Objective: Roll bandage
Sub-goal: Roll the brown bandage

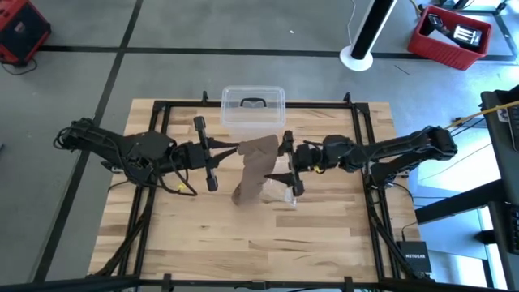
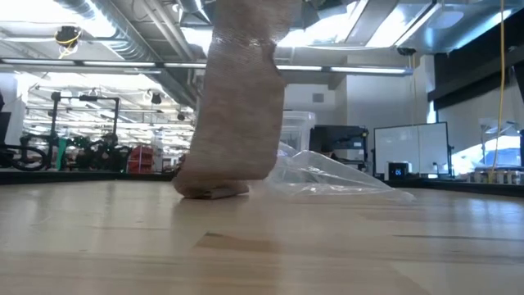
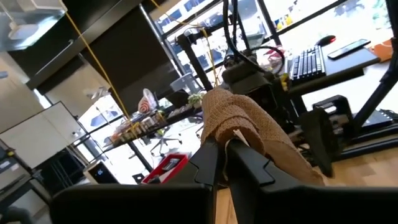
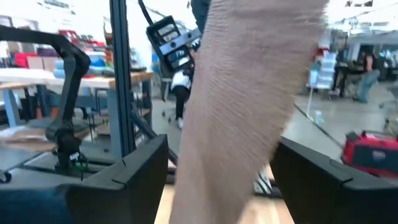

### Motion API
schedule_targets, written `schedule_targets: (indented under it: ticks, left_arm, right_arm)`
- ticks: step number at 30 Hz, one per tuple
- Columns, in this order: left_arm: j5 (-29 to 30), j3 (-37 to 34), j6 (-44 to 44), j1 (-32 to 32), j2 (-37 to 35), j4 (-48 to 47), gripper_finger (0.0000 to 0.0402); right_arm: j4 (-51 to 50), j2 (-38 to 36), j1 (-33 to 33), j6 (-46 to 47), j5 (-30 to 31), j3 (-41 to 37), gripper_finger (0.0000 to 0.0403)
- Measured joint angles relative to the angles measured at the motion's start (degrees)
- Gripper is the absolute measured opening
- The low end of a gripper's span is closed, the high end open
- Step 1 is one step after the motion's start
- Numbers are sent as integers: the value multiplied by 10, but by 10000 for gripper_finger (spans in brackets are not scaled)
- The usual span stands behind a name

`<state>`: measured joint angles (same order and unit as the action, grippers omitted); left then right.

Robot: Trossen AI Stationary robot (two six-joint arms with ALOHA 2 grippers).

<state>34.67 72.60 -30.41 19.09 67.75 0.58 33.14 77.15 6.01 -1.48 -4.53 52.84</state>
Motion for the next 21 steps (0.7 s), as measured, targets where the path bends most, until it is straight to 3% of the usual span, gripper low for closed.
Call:
schedule_targets:
  ticks: [5,8,15,19,21]
  left_arm:
    - [0,0,3,0,0,1,15]
    - [0,0,3,0,0,0,15]
    - [0,0,4,0,0,0,15]
    - [0,0,7,0,0,1,15]
    - [0,0,7,0,0,7,15]
  right_arm:
    - [104,46,-1,-2,-11,1,262]
    - [107,69,-1,-4,-18,16,233]
    - [104,107,0,-18,-76,64,108]
    - [102,114,0,-32,-70,71,20]
    - [82,121,0,-34,-58,71,10]
